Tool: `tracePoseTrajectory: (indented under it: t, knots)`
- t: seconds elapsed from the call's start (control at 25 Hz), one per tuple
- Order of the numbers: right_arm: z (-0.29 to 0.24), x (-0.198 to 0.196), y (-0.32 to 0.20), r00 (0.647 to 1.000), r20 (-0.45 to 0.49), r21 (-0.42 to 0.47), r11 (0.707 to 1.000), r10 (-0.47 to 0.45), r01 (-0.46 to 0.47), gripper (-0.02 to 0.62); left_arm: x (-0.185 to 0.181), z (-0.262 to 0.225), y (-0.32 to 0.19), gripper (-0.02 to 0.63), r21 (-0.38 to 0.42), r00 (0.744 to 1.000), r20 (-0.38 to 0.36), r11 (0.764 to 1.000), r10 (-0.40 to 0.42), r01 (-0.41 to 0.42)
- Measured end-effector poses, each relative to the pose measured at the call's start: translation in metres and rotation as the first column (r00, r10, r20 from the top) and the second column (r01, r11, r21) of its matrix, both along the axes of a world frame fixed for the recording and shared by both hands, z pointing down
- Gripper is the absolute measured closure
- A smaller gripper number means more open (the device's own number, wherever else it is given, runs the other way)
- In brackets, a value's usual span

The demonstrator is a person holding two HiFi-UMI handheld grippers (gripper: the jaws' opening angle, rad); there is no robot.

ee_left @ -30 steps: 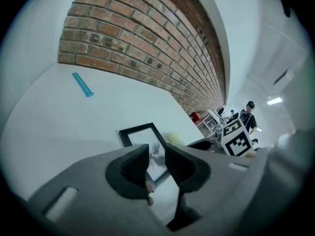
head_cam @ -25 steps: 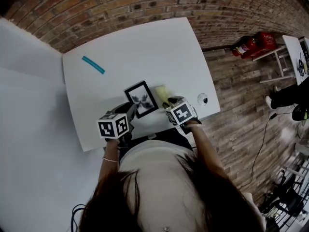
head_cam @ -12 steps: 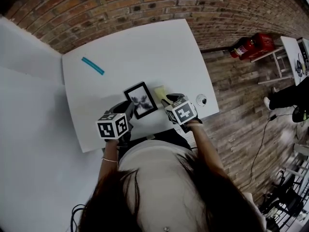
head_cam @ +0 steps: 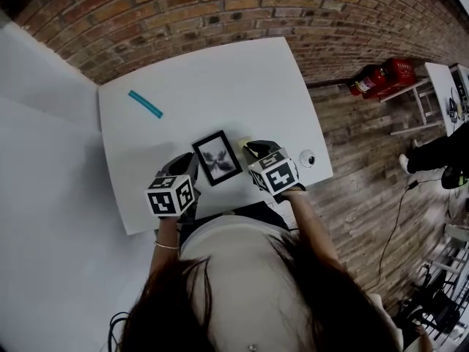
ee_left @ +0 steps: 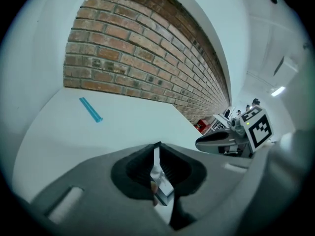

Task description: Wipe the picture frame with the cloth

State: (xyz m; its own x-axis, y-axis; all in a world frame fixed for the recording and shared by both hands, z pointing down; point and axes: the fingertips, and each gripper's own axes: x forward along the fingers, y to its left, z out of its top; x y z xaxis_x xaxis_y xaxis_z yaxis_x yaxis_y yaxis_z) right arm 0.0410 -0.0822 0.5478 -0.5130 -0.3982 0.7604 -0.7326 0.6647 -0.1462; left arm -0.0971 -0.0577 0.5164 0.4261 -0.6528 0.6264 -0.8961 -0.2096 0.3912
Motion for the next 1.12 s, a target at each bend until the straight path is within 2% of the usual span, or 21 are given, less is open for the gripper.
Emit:
tracePoseTrajectory:
  t: [0.32,0.56,0.88,1.12]
  knots:
    - [-0.038,-0.016,-0.016,0.996,0.083,0.103,0.994,0.035,-0.044,0.588,-0.014,-0.025,-0.01,0.595,0.083,0.999,0.012,0.996,-0.043,0.042]
    - [-0.067,-0.024,-0.025,0.989,0.142,0.178,0.982,0.036,-0.061,0.589,-0.017,-0.05,-0.019,0.6,0.149,0.998,0.012,0.987,-0.06,0.057]
    - [-0.126,-0.035,-0.04,0.963,0.266,0.32,0.94,0.03,-0.118,0.591,-0.02,-0.087,-0.03,0.606,0.25,0.997,0.005,0.966,-0.075,0.071]
    - [-0.161,-0.04,-0.044,0.943,0.333,0.387,0.911,0.009,-0.146,0.591,-0.025,-0.107,-0.038,0.606,0.306,0.997,0.003,0.949,-0.078,0.073]
